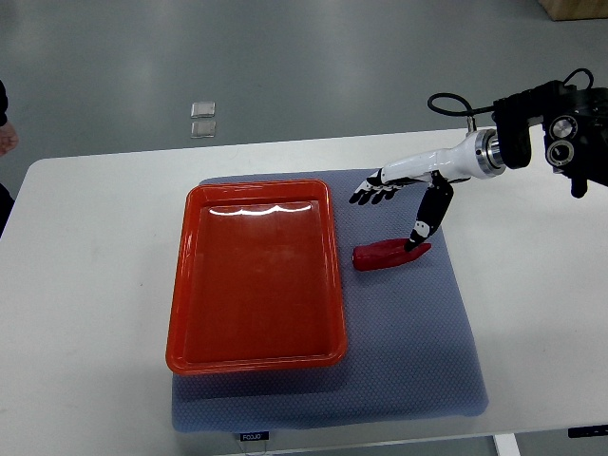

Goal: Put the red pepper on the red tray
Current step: 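Close the right hand's fingers around the red pepper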

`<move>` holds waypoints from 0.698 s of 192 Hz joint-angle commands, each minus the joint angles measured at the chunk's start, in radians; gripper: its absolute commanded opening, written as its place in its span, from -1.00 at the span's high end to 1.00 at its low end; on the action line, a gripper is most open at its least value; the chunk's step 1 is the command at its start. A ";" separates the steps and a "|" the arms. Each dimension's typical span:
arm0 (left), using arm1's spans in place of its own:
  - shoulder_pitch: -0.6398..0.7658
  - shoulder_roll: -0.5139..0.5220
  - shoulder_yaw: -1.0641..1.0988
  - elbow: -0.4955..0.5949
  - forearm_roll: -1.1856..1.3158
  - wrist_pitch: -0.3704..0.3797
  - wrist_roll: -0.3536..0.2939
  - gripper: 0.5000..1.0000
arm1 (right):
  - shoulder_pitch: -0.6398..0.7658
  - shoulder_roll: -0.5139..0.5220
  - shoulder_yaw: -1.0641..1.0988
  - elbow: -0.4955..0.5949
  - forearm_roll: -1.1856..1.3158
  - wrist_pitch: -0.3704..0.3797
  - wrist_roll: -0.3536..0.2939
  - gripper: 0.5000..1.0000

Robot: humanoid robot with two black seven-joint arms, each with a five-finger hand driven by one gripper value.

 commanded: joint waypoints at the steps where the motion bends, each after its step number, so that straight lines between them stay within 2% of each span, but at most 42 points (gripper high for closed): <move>1: 0.000 0.000 -0.002 0.000 0.000 0.000 0.000 -1.00 | -0.024 0.022 -0.008 0.000 -0.004 -0.048 -0.006 -0.66; 31: 0.000 0.000 -0.002 0.000 0.000 0.000 0.000 -1.00 | -0.070 0.042 -0.006 -0.010 -0.010 -0.101 -0.006 -0.66; 46: 0.000 0.000 -0.002 0.003 0.000 0.000 0.000 -1.00 | -0.099 0.058 -0.006 -0.015 -0.010 -0.152 -0.006 -0.65; 134: 0.000 0.000 -0.005 0.003 0.000 0.000 0.000 -1.00 | -0.182 0.079 -0.006 -0.055 -0.013 -0.259 -0.005 -0.64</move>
